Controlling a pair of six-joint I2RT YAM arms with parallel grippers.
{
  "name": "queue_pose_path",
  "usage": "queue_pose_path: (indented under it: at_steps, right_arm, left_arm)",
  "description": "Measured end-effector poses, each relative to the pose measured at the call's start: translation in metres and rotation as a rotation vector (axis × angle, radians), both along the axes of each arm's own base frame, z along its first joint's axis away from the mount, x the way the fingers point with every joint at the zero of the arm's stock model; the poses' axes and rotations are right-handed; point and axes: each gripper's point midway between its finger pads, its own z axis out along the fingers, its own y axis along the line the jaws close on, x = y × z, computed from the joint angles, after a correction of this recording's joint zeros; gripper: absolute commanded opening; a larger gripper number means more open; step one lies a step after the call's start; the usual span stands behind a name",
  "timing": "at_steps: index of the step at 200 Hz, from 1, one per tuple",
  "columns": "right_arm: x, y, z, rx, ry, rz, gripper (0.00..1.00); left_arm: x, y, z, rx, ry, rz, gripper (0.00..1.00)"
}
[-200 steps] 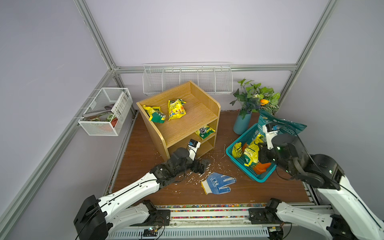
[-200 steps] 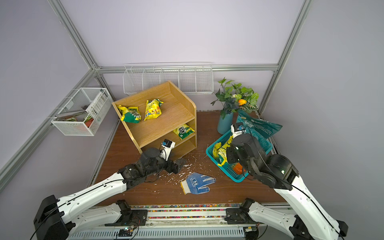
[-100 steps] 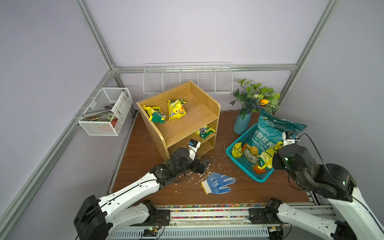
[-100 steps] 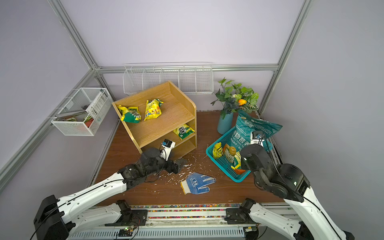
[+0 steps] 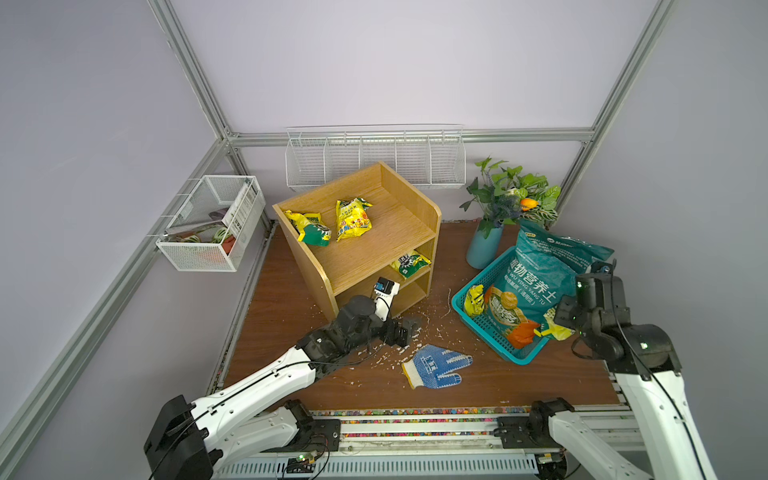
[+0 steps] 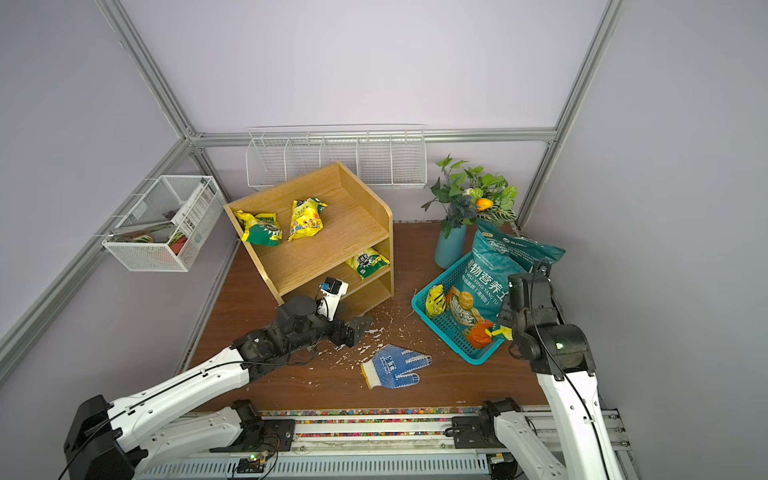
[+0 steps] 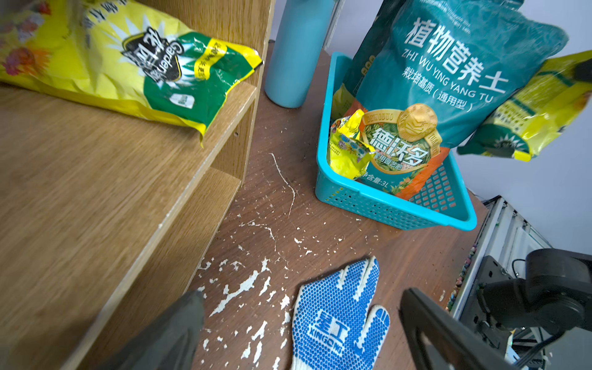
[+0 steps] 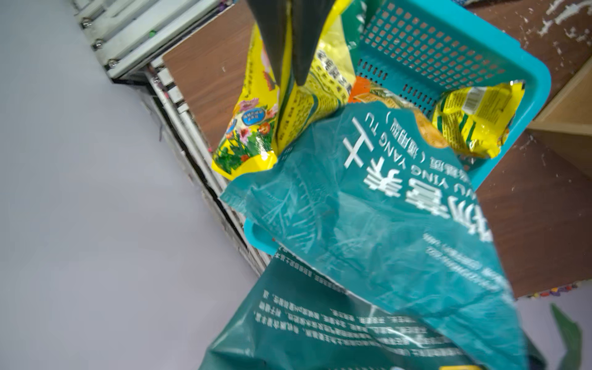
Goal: Take down the fertilizer bag from the shelf
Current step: Place the fertilizer bag in the storage box.
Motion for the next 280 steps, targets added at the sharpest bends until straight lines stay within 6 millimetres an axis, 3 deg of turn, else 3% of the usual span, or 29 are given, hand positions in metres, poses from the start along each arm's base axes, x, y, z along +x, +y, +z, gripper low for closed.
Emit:
queue_pose_path:
  at_steps: [50,102,201,223,257,280]
  right_arm:
    - [0.025,-0.009,-0.018,0.178,-0.065,-0.031,0.0]
    - [0.05,0.01,-0.046,0.298,-0.14,0.081,0.0]
    - [0.067,0.02,-0.012,0.31,-0.36,0.203,0.0]
    - [0.071,0.014,-0.029,0.341,-0.363,0.187,0.0]
    - [0.064,0.004,-0.083,0.403,-0.274,0.097,0.0]
    - [0.061,-0.002,-0.092,0.395,-0.261,0.05,0.0]
  left_arm:
    - [0.0,0.001,-0.001,0.001,0.0,0.002,1.0]
    - [0.0,0.001,-0.001,0.0,0.002,0.006,1.0]
    - [0.002,-0.001,-0.01,0.02,0.018,0.005,1.0]
    - [0.002,-0.001,-0.01,0.019,0.018,0.005,1.0]
    - [0.002,-0.001,-0.009,0.017,0.016,0.006,1.0]
    - [0.002,-0.001,-0.008,0.016,0.015,0.006,1.0]
